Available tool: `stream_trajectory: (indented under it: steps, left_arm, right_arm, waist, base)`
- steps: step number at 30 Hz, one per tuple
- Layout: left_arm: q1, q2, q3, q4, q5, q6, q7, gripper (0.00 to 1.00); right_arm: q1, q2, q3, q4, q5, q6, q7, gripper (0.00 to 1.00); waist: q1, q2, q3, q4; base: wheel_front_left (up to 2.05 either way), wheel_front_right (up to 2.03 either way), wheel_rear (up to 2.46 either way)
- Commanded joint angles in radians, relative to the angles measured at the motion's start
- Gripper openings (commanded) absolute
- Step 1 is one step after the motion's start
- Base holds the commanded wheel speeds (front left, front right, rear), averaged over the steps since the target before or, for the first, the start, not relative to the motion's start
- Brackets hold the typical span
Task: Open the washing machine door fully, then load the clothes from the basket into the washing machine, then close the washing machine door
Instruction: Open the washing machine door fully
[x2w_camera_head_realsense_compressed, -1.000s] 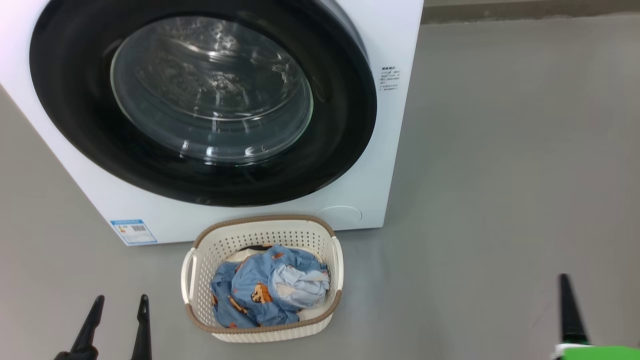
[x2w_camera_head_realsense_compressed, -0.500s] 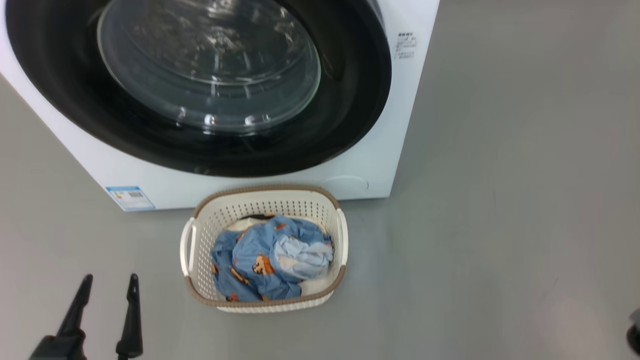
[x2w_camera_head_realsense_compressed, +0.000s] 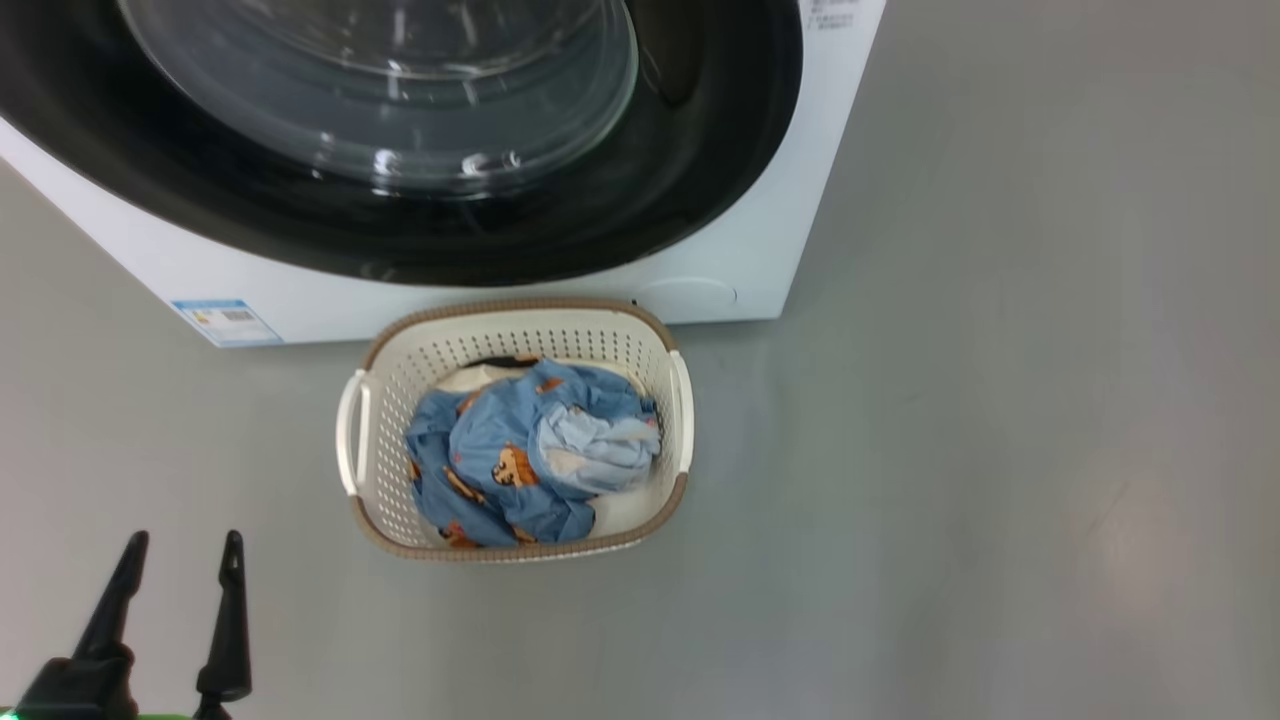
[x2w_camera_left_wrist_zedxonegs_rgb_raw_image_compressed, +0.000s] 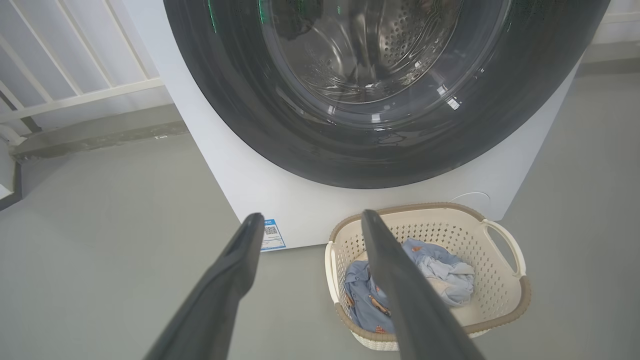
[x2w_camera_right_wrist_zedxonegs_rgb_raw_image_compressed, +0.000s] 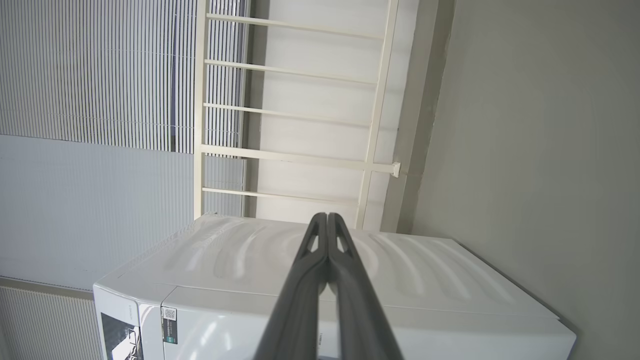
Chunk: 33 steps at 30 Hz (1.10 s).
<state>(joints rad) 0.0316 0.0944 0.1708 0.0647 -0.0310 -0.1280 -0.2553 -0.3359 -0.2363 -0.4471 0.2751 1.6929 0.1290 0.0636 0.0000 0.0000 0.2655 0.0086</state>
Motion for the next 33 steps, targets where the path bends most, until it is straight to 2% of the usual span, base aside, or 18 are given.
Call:
stream_trajectory:
  steps: [1, 14, 33]
  left_arm:
    - [-0.023, 0.028, 0.04, -0.024, -0.009, 0.0, -0.006, 1.0]
    - [-0.014, 0.035, 0.068, -0.034, -0.022, -0.002, -0.006, 1.0]
    - [-0.033, 0.04, 0.061, -0.04, -0.039, -0.003, -0.006, 1.0]
  right_arm:
    - [-0.029, -0.032, 0.011, -0.025, 0.0, 0.002, 0.018, 0.0]
    - [-0.242, -0.046, 0.01, 0.007, -0.045, 0.002, 0.116, 0.0]
    - [-0.544, -0.068, 0.122, 0.031, -0.054, 0.002, 0.365, 0.0]
  waist:
    - [0.0, 0.0, 0.031, -0.008]
    - [0.0, 0.0, 0.116, 0.026]
    - [0.0, 0.0, 0.258, 0.098]
  base:
    - [0.0, 0.0, 0.0]
    - [0.0, 0.0, 0.0]
    - [0.0, 0.0, 0.0]
